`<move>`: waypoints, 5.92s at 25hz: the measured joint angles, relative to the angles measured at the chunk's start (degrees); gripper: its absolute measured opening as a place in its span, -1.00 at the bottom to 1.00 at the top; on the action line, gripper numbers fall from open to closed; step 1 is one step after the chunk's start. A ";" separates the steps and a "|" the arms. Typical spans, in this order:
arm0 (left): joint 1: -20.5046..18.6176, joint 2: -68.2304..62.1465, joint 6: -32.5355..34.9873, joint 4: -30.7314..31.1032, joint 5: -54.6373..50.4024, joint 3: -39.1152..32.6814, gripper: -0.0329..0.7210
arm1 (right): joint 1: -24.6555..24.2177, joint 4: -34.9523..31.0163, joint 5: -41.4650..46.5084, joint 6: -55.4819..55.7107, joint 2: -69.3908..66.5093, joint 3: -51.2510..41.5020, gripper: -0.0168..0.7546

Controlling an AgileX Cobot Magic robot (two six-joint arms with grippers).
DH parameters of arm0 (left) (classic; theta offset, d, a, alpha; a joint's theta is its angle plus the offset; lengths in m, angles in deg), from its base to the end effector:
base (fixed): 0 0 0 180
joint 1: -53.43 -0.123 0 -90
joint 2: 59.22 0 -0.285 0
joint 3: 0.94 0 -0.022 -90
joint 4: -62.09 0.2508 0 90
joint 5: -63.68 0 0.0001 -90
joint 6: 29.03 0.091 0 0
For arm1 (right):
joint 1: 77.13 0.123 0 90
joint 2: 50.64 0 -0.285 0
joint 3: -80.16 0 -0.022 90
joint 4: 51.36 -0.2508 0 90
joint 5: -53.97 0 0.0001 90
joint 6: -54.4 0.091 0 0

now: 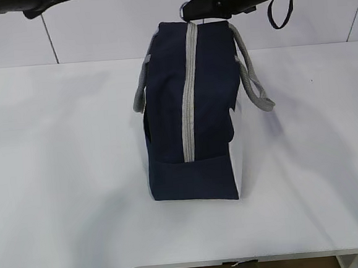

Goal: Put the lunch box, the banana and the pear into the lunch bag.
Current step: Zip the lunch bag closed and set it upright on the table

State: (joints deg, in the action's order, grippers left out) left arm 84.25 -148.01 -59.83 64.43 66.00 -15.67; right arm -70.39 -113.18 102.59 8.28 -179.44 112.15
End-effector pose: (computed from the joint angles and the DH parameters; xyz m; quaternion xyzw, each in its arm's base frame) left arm 0.2852 -0.1703 0.3529 0.0164 0.7726 -0.3145 0.5513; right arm 0.4756 0.1169 0.2980 -0.1768 0.8269 0.3556 0.3980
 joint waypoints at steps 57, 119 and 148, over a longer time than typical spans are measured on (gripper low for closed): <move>-0.25 -31.07 0.00 -14.01 -19.51 31.58 0.13 | 0.00 0.23 -6.57 -1.14 0.00 0.00 -0.94; 5.34 -24.46 18.63 -17.90 -20.50 31.46 -0.88 | -2.83 -1.14 -7.06 1.64 0.00 0.00 -0.94; 6.18 -20.20 20.55 -19.22 -24.44 31.46 -0.88 | -3.18 -4.14 2.59 -0.26 -0.04 7.52 -0.22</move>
State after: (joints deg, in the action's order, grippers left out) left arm 90.43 -168.22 -39.29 45.21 41.55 15.80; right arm -73.57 -117.31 105.18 8.01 -179.48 119.67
